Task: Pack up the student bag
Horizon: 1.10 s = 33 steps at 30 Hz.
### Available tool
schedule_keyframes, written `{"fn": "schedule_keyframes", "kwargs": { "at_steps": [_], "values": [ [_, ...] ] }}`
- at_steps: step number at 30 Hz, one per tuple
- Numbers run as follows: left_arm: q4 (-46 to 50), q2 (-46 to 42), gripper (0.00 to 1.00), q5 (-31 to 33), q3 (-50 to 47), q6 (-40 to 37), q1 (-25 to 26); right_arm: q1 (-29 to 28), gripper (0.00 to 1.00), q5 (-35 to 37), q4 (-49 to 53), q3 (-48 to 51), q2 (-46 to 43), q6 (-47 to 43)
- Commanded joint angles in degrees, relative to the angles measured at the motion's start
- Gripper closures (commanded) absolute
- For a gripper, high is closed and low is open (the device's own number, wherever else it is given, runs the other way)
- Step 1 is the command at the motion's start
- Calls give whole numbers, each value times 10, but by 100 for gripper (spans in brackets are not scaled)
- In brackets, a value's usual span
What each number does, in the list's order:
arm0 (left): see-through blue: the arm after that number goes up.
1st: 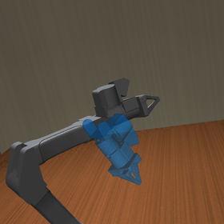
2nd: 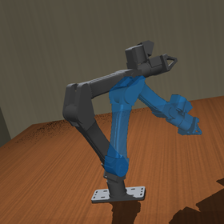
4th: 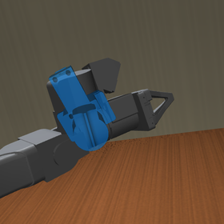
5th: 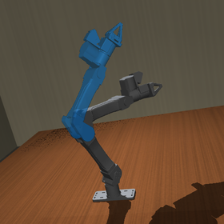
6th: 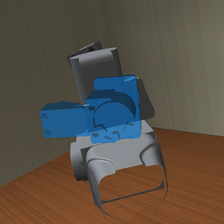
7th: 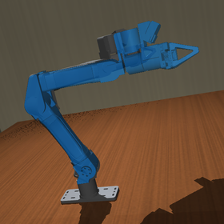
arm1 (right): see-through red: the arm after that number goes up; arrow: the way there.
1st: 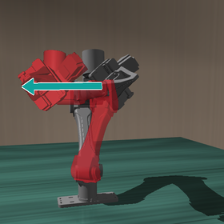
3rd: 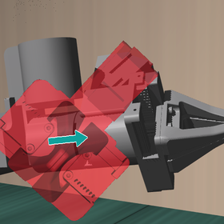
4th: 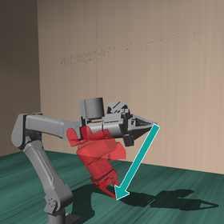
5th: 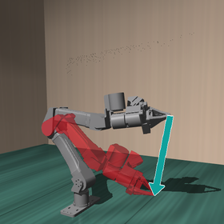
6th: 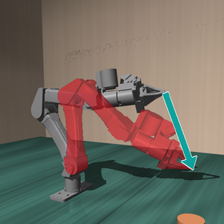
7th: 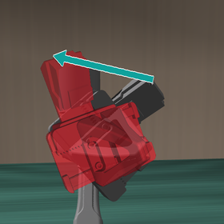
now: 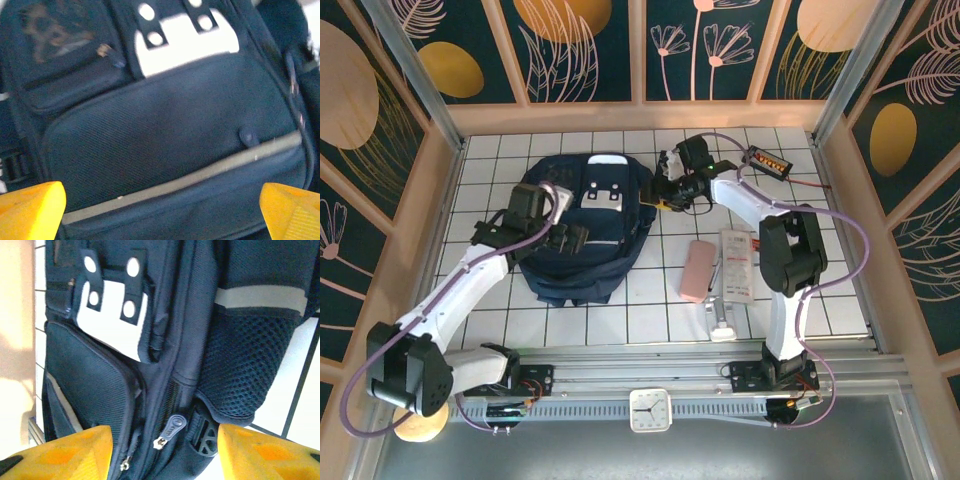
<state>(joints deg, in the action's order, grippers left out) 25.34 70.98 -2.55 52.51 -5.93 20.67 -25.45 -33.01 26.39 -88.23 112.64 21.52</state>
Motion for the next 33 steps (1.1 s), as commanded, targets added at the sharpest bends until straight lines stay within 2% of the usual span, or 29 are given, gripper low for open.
{"fn": "schedule_keyframes", "kwargs": {
  "at_steps": [1, 6, 14, 19, 21, 22, 24, 25, 29, 33],
  "values": [
    [-16, 26, 1, -41, -13, -148, 23, 4, 42, -6, -5, 8, 1, 5],
    [-10, 87, 1, -7, -2, -217, 74, 7, 43, -14, -23, 28, -11, 14],
    [-65, 157, 4, 43, 6, -234, 99, 1, 43, -35, -79, 56, -6, 56],
    [-98, 209, 21, 108, 29, -216, 100, -5, 44, -43, -93, 63, -1, 64],
    [-105, 224, 34, 112, 49, -207, 100, -5, 44, -43, -92, 70, -1, 64],
    [-104, 230, 48, 107, 54, -204, 100, -6, 44, -43, -91, 72, -1, 63],
    [-81, 246, 93, 88, 77, -189, 100, -6, 44, -34, -82, 71, -2, 49],
    [-67, 250, 100, 87, 88, -178, 100, -5, 44, -25, -74, 69, -3, 38],
    [-43, 195, 100, 58, 96, -162, 100, -2, 44, 20, -85, 63, -19, -6],
    [-37, 101, 100, 35, 79, -171, 99, 1, 44, 11, -204, 102, -62, -83]
  ]
}}
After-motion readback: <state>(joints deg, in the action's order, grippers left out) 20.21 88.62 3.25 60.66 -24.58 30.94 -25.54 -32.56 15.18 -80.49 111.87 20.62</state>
